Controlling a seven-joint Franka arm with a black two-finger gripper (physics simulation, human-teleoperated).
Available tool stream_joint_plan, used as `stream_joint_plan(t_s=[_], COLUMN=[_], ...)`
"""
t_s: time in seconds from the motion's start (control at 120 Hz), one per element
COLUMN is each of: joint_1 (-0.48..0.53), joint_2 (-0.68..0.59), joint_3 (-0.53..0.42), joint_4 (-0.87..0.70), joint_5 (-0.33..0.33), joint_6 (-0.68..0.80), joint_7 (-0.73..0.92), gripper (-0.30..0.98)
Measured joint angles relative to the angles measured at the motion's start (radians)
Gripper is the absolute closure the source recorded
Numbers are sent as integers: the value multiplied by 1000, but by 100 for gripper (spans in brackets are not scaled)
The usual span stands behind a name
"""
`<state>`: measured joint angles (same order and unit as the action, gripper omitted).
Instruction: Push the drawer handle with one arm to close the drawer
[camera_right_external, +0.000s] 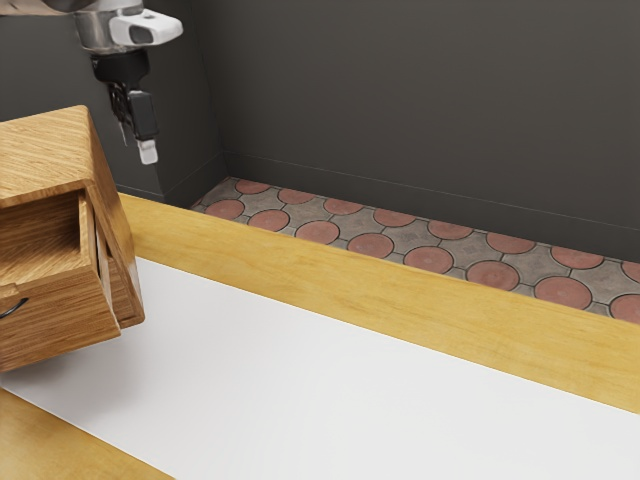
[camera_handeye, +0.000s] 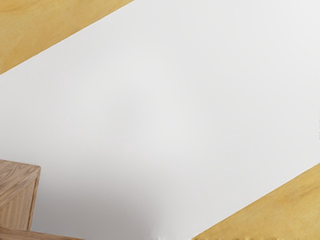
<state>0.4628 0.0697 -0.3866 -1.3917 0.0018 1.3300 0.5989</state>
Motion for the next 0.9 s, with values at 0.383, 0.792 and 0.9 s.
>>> stream_joint_plan(t_s=[0.383, 0.792, 0.9], joint_1=[165, 82, 111], joint_2=[-591, -850, -859], joint_3=[260, 386, 393], joint_4=[-407, -913, -966], joint_5=[34, 19, 14], joint_6=[-85, -18, 34], joint_7=[125, -132, -219], gripper=[0, 63, 70])
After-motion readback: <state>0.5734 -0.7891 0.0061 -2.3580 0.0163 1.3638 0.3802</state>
